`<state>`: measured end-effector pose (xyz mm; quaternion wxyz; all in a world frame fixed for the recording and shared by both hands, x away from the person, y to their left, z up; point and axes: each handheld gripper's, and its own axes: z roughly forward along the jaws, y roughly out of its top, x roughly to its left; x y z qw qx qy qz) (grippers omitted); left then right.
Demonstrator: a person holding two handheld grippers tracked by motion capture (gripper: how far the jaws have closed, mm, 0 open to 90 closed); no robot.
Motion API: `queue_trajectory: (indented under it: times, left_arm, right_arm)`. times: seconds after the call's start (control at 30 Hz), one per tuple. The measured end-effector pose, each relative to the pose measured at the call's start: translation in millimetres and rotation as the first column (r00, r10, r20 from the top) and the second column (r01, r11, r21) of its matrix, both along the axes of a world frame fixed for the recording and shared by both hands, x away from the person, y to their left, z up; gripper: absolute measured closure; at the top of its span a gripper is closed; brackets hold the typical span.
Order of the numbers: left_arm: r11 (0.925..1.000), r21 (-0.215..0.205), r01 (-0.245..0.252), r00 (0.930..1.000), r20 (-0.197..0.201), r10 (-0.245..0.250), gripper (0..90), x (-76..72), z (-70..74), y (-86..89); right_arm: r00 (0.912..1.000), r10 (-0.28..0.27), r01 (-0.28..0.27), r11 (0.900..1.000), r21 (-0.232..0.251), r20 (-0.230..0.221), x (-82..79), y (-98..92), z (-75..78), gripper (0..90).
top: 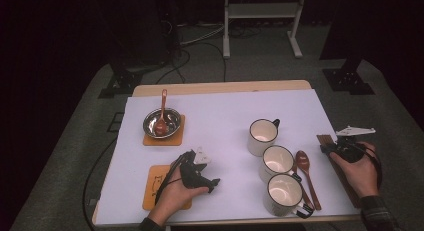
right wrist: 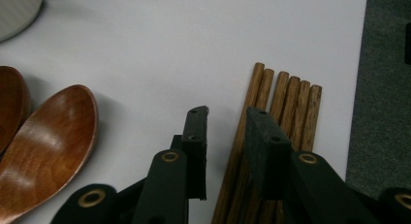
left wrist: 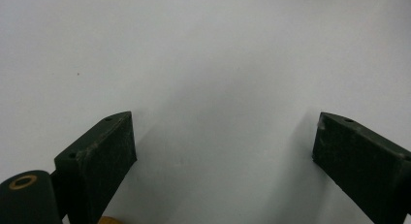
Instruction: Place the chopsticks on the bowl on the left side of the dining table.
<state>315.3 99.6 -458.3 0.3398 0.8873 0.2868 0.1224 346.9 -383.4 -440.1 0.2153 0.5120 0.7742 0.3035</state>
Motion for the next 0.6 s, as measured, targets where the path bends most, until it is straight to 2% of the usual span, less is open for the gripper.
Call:
queue_trajectory:
  times: [0.6]
  left_arm:
    - [1.0,0.002,0.0,1.0,0.001,0.0,6.9,-0.1,0.1,-0.1]
  right_arm:
    - [0.9999,-0.001,0.001,0.999,-0.047,-0.017,1.5,2.7,-3.8,77.3]
